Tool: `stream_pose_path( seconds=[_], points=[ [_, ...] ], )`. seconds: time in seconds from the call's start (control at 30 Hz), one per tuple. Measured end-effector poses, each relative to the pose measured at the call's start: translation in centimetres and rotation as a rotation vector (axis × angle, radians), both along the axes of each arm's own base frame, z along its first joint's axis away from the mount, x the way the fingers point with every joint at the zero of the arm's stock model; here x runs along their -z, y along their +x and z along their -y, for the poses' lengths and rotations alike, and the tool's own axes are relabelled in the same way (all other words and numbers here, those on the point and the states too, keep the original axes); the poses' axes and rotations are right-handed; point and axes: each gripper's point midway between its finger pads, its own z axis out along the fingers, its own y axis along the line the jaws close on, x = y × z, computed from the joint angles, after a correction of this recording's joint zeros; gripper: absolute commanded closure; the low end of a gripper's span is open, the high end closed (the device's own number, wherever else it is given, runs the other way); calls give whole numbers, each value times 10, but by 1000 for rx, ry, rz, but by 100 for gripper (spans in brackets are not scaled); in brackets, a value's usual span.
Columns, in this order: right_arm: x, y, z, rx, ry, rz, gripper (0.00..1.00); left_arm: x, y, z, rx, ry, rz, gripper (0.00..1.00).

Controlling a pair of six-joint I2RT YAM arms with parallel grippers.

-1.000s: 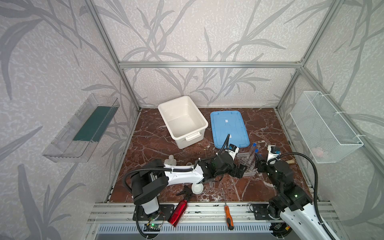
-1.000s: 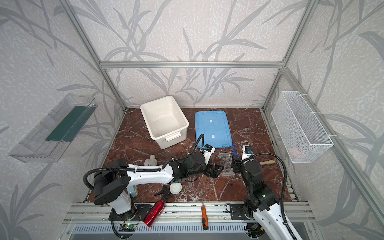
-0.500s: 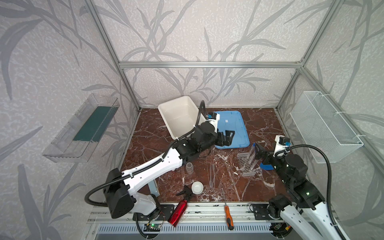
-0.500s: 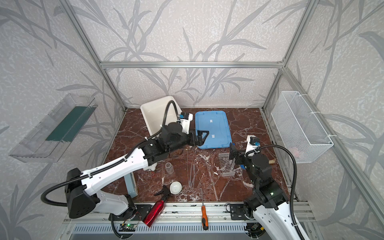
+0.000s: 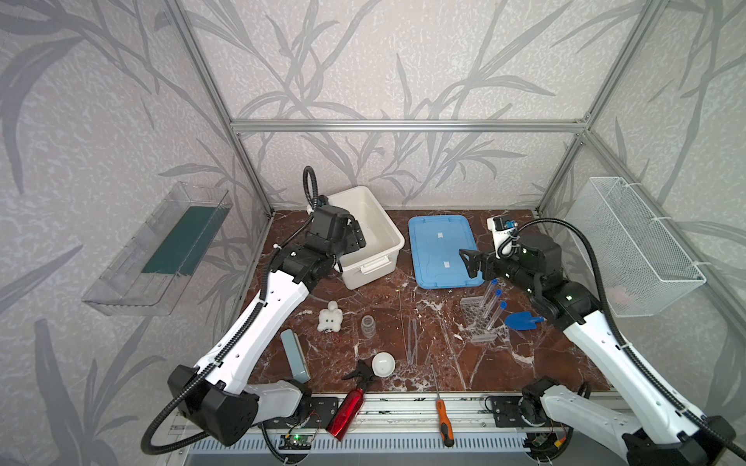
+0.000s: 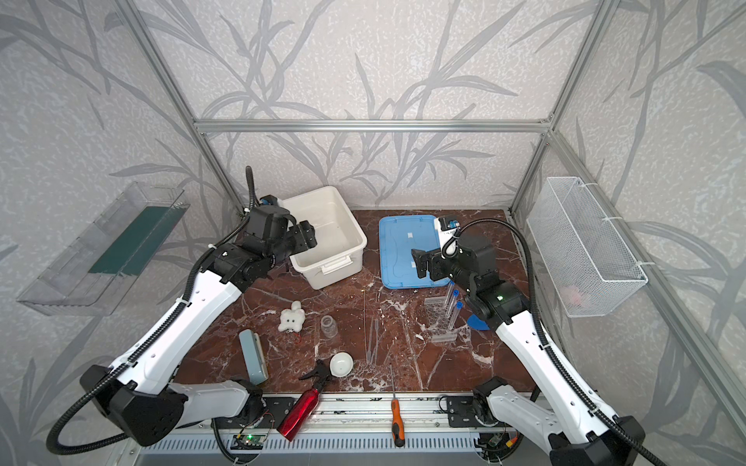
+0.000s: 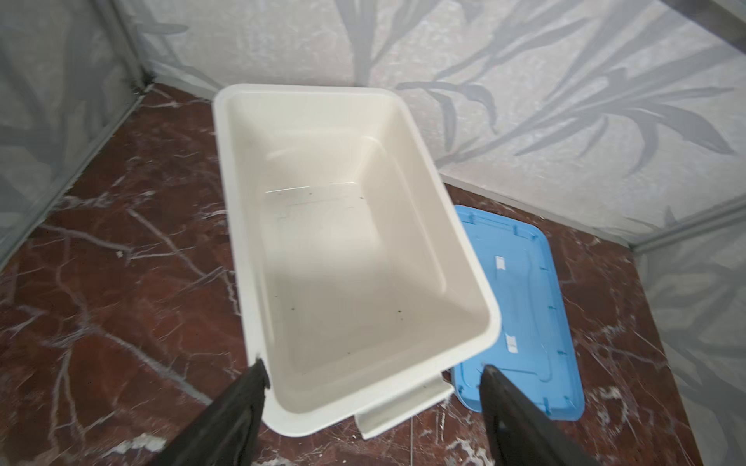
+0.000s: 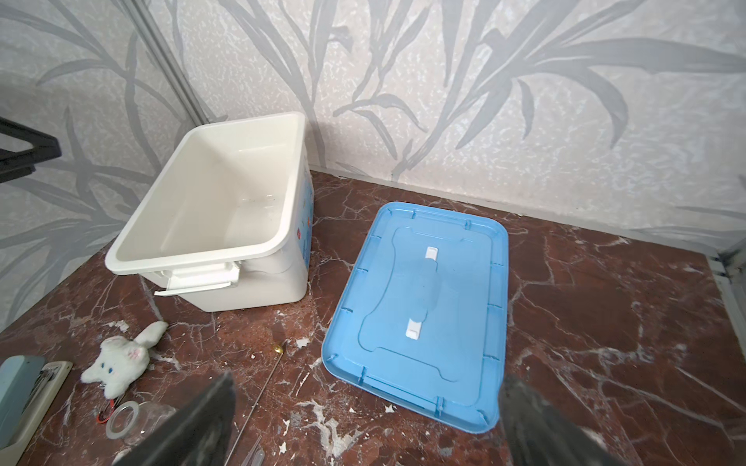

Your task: Organize the chemistry lab equipment

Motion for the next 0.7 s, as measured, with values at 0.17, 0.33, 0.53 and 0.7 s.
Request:
stream_pose_path(
  seconds=[0.17,0.33,0.53,0.7],
  points=[
    [1,4,-56,-137,-30,-23,1,28,10,-43,-141,15,-95,22],
    [14,1,-102,-234,-48,-48,1,69,30,-65,-228,-12,-200,29],
    [36,-13,-139,-321,-77,-83,1,121,45,-74,-282,-13,-328,37],
    [43,-12,-146,-331,-81,-93,1,137,62,-73,-307,-12,-360,44]
  ],
)
